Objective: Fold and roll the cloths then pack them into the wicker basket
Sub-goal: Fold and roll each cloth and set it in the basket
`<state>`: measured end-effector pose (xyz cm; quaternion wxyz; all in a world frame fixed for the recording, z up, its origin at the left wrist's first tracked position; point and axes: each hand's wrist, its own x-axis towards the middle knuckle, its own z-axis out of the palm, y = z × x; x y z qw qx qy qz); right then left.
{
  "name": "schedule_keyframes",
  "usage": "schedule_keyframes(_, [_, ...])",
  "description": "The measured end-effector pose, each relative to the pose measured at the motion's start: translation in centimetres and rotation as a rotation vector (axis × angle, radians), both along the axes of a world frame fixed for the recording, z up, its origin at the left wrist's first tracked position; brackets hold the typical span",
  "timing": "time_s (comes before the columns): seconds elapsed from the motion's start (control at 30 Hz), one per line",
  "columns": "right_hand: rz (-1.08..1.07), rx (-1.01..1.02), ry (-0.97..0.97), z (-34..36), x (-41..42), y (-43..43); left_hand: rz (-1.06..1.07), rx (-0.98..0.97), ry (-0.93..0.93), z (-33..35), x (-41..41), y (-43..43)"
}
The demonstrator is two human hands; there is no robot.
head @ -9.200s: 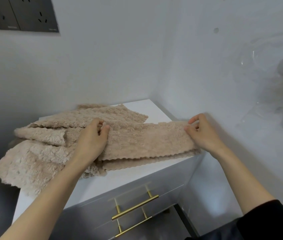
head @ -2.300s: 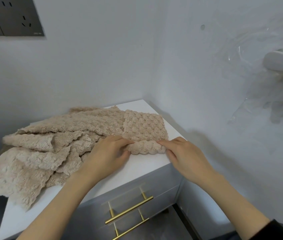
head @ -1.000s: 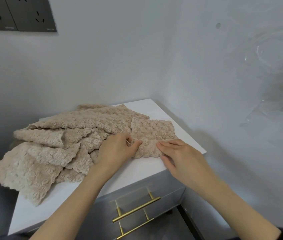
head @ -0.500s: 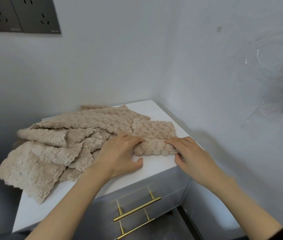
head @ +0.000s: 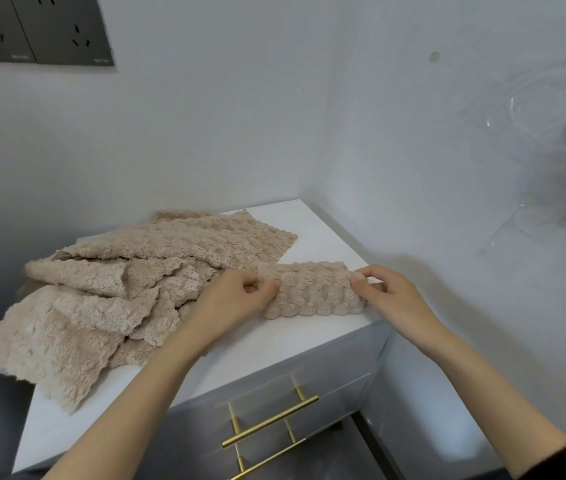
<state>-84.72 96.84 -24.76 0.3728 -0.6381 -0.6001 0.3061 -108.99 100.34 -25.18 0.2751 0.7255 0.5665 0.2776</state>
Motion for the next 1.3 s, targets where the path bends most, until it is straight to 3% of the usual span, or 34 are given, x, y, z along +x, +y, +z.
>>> schedule_keyframes(0.2, [-0.167,0.001,-0.187,-0.6,-0.8,-0.3,0.123,0.014,0.162,-0.1,0.6,-0.5])
schedule_keyframes(0.3, [-0.213,0.185,-0.434,-0.8,-1.3,-0.7,0.168,0.116,0.273,0.1,0.7,-1.0])
schedule_keyframes(0.43, [0.05,0.594,-0.532,-0.6,-3.1,-1.6,-0.035,0.415,0.208,0.2,1.1,-1.7])
schedule_keyframes(0.5, [0.162,0.697,-0.607,-1.0,-4.2,-2.1,-0.08,0.517,0.227,0.0,1.7,-2.0])
schedule_keyframes(0.67, [0.174,0.68,-0.779,-2.5,-5.3,-2.4,-0.043,0.529,0.215,-0.1,1.7,-2.3])
schedule_keyframes(0.8, [0.132,0.638,-0.775,-2.2,-4.4,-2.5,-0.066,0.532,0.276,-0.3,1.3,-2.4])
schedule_keyframes(0.97, [0.111,0.337,-0.74,-1.7,-2.7,-2.6,-0.1,0.565,0.379,-0.5,0.9,-2.8])
schedule_keyframes(1.1, [0.162,0.36,-0.772,-1.5,-2.3,-2.7,-0.172,0.472,0.465,-0.5,0.2,-2.6])
schedule_keyframes(1.23, [0.175,0.44,-0.81,-1.4,-2.2,-2.0,-0.174,0.387,0.386,-0.3,0.1,-2.0])
schedule_keyframes(1.3, [0.192,0.429,-0.735,-1.0,-2.2,-1.6,-0.195,0.303,0.285,0.0,-0.1,-1.6])
